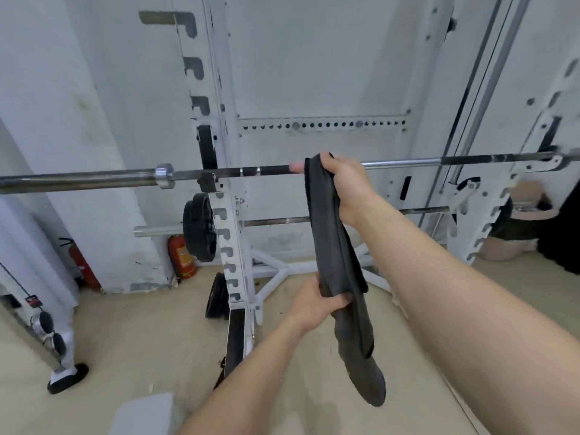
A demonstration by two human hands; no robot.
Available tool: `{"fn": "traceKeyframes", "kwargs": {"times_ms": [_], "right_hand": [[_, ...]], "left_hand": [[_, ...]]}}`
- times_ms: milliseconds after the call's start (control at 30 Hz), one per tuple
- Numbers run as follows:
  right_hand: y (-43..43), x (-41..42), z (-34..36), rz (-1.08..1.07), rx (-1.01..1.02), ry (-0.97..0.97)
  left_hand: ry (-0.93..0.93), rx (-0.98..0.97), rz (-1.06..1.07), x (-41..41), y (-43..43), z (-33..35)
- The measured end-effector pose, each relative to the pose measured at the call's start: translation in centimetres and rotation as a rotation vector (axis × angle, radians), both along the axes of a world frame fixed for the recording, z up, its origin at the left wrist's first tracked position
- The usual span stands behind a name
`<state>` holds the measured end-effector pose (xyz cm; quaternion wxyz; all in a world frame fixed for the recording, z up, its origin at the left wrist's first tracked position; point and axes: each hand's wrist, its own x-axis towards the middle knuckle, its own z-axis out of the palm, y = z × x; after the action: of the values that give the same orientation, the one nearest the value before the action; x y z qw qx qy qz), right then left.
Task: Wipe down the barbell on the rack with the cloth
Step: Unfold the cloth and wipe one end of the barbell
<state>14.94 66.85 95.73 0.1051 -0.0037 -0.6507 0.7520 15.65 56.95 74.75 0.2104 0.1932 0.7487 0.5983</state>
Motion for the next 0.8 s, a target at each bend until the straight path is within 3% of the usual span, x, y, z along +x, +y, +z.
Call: {"fn": "traceKeyframes", "kwargs": {"times_ms": [200, 367, 467, 600, 700, 800], "right_hand": [[6.9, -4.0, 1.4, -0.184, -0.048, 0.021], [10.7, -11.6, 3.6, -0.28, -0.142, 0.043], [11.8, -16.3, 5.2, -0.344, -0.086, 0.063], [13.3, -22.7, 6.0, -0.521, 0.024, 0.071], [15.1, -27.8, 6.2, -0.602, -0.077, 0.009], [15.9, -31.8, 5.7, -0.688, -0.114, 0.001]], "left_hand": [[-0.146, -0.008, -0.065, -5.4, 1.3, -0.3], [-0.15, -0.234, -0.151, -12.0, -1.0, 1.1], [-0.151, -0.366, -0.123, -17.2, -3.9, 3.1], [0.102, -0.356, -0.011, -24.0, -6.3, 12.2], [0.231, -0.197, 0.1, -27.9, -6.7, 20.2], [0.534, -0.194, 0.404, -32.6, -5.5, 25.3]]}}
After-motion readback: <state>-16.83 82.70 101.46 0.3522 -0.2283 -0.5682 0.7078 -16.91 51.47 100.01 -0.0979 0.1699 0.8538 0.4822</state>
